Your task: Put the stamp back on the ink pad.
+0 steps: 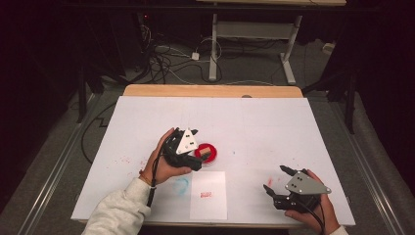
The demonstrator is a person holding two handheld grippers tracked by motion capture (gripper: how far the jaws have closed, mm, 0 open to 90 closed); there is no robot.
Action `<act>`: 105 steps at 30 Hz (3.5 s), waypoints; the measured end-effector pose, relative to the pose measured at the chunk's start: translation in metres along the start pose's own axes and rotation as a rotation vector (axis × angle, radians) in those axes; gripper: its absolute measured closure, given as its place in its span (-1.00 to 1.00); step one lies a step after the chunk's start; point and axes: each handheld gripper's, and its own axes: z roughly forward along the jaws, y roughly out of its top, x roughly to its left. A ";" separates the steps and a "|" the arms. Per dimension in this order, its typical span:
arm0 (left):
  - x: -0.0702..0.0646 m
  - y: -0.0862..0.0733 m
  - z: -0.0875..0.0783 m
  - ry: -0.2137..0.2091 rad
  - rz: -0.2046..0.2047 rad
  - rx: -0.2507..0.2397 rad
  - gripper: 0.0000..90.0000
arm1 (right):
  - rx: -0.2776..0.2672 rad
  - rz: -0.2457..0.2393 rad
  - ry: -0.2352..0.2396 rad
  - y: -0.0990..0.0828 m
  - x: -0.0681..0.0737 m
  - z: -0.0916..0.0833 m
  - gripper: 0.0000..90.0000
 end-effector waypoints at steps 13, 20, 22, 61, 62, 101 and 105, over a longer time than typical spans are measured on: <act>-0.011 -0.017 -0.023 0.082 0.060 -0.012 -0.66 | -0.050 0.002 -0.036 0.002 0.001 -0.003 -0.63; -0.015 -0.025 -0.035 0.106 0.071 -0.019 -0.66 | -0.059 -0.002 -0.039 0.002 0.002 -0.005 -0.62; -0.016 -0.028 -0.038 0.118 0.072 -0.031 -0.66 | -0.064 -0.004 -0.044 0.002 0.002 -0.007 -0.62; -0.013 -0.114 -0.082 0.201 -0.039 0.035 -0.65 | -0.053 0.018 -0.113 -0.008 -0.002 -0.012 -0.61; -0.013 -0.116 -0.083 0.201 -0.038 0.038 -0.65 | -0.052 0.015 -0.116 -0.008 -0.002 -0.012 -0.61; -0.024 -0.135 -0.096 0.150 -0.089 0.074 -0.65 | -0.067 -0.014 -0.114 -0.001 0.002 -0.007 -0.61; -0.025 -0.135 -0.096 0.155 -0.081 0.077 -0.65 | -0.080 -0.011 -0.124 -0.001 0.001 -0.009 -0.60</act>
